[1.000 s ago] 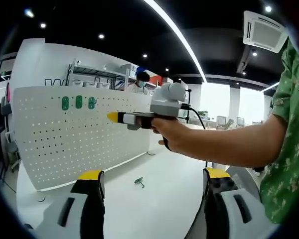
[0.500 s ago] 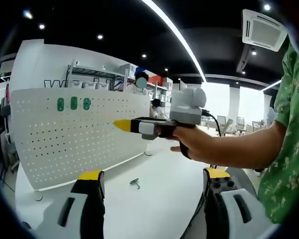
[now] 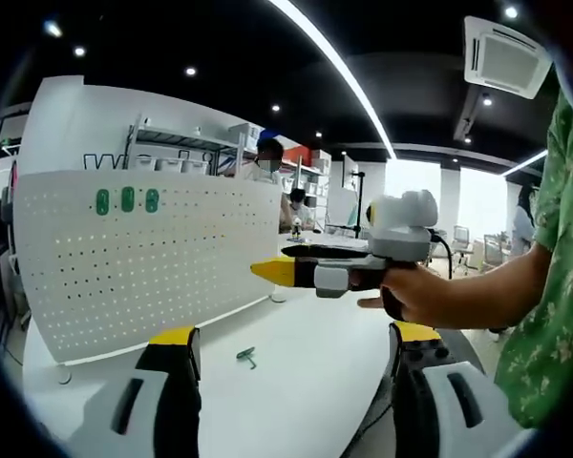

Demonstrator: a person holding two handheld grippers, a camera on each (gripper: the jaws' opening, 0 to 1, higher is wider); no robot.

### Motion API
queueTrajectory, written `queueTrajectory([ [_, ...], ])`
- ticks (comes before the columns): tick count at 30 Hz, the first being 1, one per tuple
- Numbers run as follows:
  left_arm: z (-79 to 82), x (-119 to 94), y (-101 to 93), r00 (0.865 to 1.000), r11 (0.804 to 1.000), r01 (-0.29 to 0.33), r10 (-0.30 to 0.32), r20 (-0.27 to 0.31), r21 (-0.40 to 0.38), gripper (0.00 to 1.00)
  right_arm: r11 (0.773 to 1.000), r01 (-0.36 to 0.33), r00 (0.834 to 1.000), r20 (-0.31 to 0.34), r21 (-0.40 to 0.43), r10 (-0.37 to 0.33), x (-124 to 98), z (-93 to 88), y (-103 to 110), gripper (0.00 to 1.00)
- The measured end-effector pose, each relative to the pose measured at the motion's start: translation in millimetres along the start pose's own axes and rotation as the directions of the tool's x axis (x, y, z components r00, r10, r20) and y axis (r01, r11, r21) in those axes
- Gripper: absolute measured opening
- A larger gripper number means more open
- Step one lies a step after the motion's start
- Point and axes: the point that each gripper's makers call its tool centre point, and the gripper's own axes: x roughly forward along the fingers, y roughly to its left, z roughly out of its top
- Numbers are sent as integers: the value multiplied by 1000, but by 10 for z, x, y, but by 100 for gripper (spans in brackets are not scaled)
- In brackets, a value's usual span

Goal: Insert the hook assembly into the mounting plate slot until the hook locks in place.

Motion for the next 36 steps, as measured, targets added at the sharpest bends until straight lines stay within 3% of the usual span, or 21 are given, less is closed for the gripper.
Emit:
queueTrajectory([
  [6,-7,46,-69,1000,1000,-8,8,-2,0,83,1000,-3,1000,-5,8,3,-177,-63,-80,60],
  [18,-25,124,-95,1000,1000,-20,20,-12,-2,83,1000,-14,999,-33,19,15,-261,-237,-155,60],
  [36,19,187,52,999,999,-33,33,-13,-6,83,997,-57,989,-136,-50,50,11,-551,-352,44],
])
